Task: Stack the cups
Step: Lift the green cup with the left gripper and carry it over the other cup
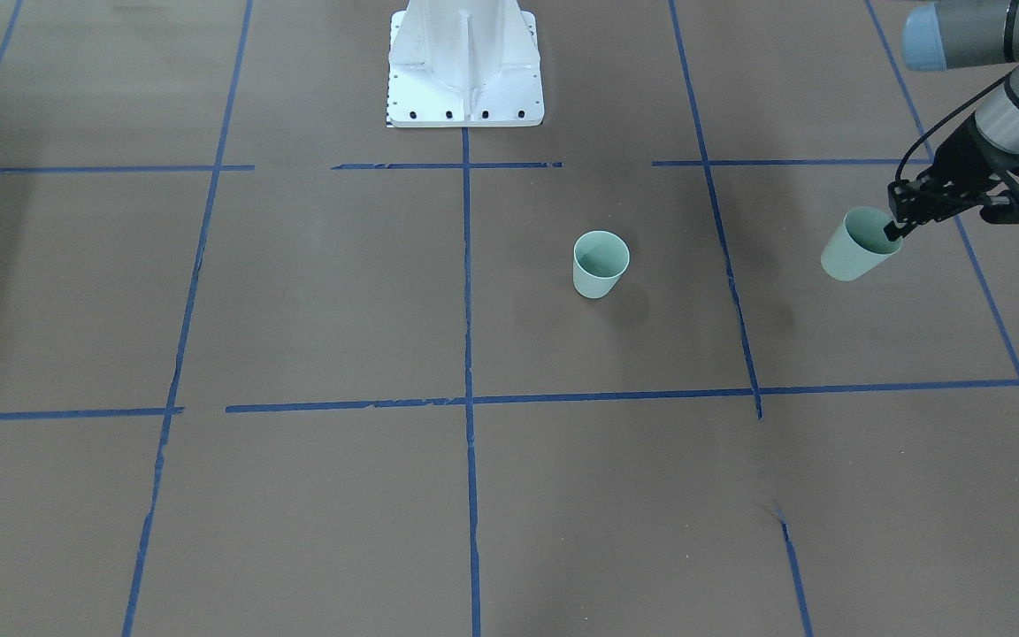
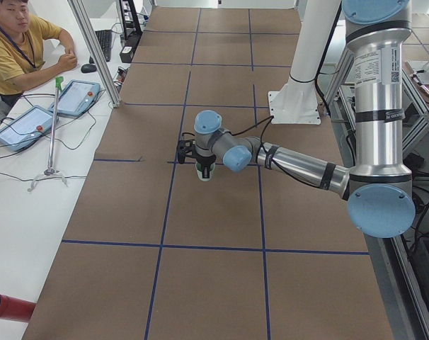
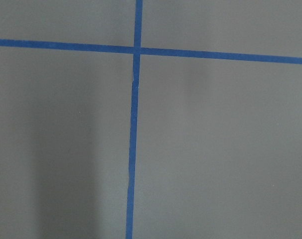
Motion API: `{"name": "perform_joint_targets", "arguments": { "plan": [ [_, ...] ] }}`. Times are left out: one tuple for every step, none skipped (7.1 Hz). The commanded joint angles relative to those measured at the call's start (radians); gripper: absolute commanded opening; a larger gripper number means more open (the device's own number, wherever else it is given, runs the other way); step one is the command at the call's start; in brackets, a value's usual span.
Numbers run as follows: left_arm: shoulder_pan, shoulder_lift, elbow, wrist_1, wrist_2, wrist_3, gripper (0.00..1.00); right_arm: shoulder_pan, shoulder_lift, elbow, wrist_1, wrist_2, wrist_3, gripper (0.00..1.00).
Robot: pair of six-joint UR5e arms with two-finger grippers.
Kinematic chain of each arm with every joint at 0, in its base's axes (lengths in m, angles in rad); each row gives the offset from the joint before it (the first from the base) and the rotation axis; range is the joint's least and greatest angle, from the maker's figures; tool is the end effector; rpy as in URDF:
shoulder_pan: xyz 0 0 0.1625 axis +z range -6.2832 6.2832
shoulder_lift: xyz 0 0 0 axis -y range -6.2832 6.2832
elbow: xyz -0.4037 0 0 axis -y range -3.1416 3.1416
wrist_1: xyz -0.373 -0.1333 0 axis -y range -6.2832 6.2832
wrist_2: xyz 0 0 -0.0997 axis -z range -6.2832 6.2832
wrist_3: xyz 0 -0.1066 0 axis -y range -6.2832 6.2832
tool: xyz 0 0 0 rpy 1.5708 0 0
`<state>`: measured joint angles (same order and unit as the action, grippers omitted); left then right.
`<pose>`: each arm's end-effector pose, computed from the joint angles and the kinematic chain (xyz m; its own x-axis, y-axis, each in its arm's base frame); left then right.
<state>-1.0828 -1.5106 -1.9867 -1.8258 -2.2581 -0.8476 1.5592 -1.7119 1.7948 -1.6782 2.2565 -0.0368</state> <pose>0.1550 -0.4321 0.4459 0.6269 -0.0900 -0.7739 0.1298 0.9915 -0.0102 0.0610 -0.4133 0.6162 0.7732 -0.0302 0.6335 0.0401 0.9992 -0.0012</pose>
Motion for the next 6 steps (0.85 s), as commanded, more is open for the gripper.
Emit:
{"name": "perform_joint_targets", "arguments": {
  "plan": [
    [-0.016, -0.208, -0.092, 0.282, 0.005, -0.156, 0.00, -0.001, 0.000, 0.000, 0.000, 0.000, 0.000, 1.00],
    [0.045, -0.289, -0.089, 0.290, 0.005, -0.288, 0.00, -0.001, 0.000, 0.000, 0.000, 0.000, 0.000, 1.00],
    [0.111, -0.360, -0.075, 0.295, 0.009, -0.401, 0.00, -0.001, 0.000, 0.000, 0.000, 0.000, 0.000, 1.00],
    [0.186, -0.426, -0.052, 0.310, 0.015, -0.506, 0.00, -0.001, 0.000, 0.000, 0.000, 0.000, 0.000, 1.00],
    [0.257, -0.488, 0.003, 0.309, 0.035, -0.603, 0.00, -0.001, 0.000, 0.000, 0.000, 0.000, 0.000, 1.00],
    [0.303, -0.529, 0.043, 0.309, 0.096, -0.643, 0.00, -0.001, 0.000, 0.000, 0.000, 0.000, 0.000, 1.00]
  ]
}}
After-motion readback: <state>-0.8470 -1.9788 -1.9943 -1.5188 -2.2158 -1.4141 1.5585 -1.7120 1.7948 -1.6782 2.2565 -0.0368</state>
